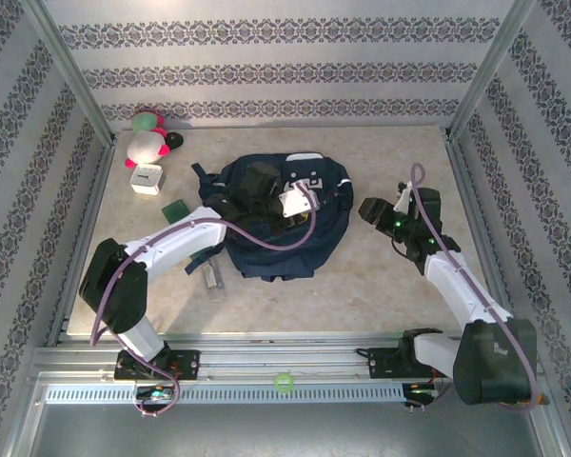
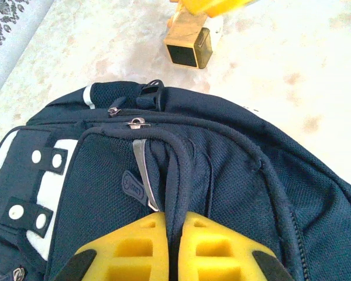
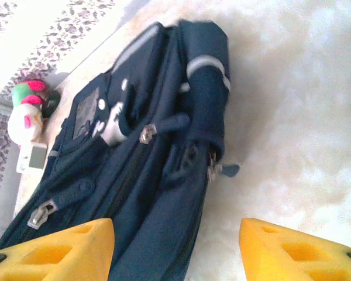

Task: Pack the student bag

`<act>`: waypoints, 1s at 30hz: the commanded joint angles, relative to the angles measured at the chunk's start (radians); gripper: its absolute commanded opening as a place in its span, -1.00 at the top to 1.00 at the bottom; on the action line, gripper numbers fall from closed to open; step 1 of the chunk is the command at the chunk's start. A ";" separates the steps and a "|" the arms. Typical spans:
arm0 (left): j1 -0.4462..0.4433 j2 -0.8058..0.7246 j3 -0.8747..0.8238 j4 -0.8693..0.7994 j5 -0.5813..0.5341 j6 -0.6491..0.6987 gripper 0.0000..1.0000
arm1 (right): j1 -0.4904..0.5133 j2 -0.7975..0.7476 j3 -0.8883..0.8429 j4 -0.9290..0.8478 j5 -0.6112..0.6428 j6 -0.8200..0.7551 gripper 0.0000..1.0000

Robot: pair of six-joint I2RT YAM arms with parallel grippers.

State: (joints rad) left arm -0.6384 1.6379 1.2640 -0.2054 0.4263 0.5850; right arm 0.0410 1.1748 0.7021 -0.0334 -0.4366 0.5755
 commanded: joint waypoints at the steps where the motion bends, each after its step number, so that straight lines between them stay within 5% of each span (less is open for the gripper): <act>1: 0.015 -0.073 -0.016 0.007 0.156 0.045 1.00 | -0.009 0.067 0.167 -0.016 -0.179 -0.342 -0.22; 7: 0.016 -0.111 -0.093 0.076 0.219 0.024 1.00 | -0.009 0.208 0.361 -0.242 -0.458 -0.919 -0.21; 13: 0.016 -0.126 -0.136 0.095 0.267 0.029 1.00 | -0.010 0.300 0.413 -0.497 -0.470 -1.465 -0.20; 21: 0.014 -0.132 -0.178 0.130 0.328 0.039 1.00 | -0.006 0.507 0.596 -0.781 -0.426 -1.748 -0.08; 30: 0.014 -0.126 -0.181 0.144 0.337 0.026 1.00 | 0.023 0.666 0.660 -0.876 -0.293 -1.869 -0.09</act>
State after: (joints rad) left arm -0.6197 1.5616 1.0729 -0.1474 0.6743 0.6094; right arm 0.0467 1.8050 1.3296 -0.8440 -0.7746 -1.2102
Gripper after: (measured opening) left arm 0.074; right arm 0.544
